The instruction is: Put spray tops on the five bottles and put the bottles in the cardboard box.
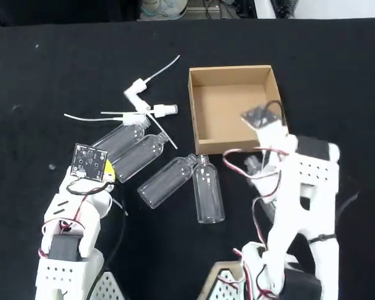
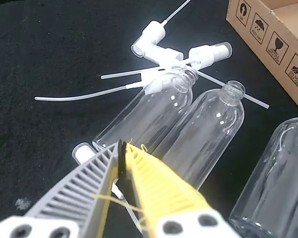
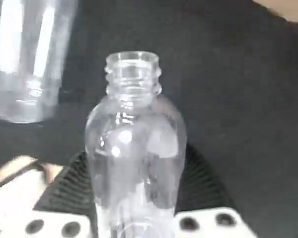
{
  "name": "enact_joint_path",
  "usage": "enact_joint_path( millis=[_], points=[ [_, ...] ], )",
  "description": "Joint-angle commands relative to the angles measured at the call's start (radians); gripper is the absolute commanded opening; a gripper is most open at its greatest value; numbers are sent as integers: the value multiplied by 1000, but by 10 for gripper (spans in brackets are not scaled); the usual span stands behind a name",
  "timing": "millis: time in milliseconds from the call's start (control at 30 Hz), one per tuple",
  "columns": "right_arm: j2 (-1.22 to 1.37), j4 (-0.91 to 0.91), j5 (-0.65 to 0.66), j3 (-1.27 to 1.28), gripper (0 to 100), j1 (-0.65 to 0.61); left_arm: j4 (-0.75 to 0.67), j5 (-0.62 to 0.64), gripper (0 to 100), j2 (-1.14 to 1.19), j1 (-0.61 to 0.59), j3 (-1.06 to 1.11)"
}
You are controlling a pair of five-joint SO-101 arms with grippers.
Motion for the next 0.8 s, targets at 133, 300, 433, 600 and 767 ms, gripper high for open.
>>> enact_joint_path(
  millis=[133,300,433,600,767],
  points=[
    [-33,117,-267,-232,14,-288,3,2,32,-14,-2,16],
    [-39,112,-382,-285,14,-474,3,2,32,-14,4,16],
    [-41,100,-422,-321,14,-537,3,2,32,-14,4,16],
    [-41,106,-427,-321,14,-549,3,2,32,-14,-4,16],
    [-41,107,-427,-328,14,-552,3,2,32,-14,-2,16]
  ],
)
